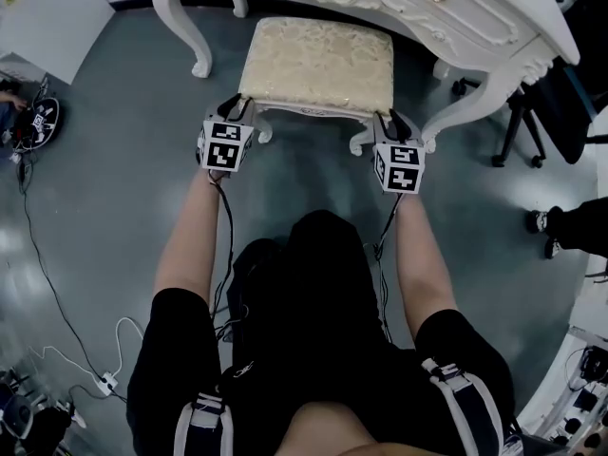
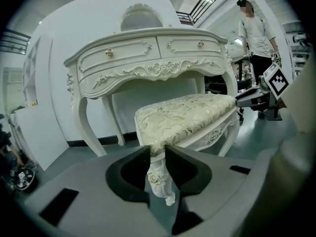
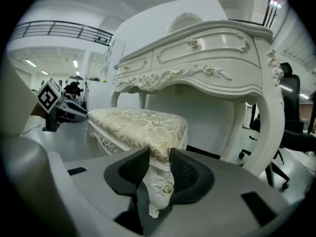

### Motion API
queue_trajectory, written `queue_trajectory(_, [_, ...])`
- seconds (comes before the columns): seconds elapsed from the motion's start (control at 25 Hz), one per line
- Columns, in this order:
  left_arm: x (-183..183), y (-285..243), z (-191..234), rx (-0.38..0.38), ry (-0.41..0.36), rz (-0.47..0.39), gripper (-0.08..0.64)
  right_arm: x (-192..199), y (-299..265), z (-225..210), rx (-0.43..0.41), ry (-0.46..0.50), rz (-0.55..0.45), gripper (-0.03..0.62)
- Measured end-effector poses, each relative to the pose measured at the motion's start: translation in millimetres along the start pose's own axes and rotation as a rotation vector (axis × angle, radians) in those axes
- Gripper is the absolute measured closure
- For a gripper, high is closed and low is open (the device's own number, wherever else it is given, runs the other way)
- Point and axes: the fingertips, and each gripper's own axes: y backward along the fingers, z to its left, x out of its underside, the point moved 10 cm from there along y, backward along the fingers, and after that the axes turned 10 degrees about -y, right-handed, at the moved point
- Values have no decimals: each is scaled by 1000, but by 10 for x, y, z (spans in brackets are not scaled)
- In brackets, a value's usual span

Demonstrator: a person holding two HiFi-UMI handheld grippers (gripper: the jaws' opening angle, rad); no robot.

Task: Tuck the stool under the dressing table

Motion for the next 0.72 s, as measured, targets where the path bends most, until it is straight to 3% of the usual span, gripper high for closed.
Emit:
queue_trajectory(0.52, [-343,-894,422,5,-24,-14,449,-375,-809,-316,14,-32,-18,440])
queue_trajectory(0.72, [-484,-1245,647,-4,1,-11,448,-509,-1105,-357,11,-51,-15,440])
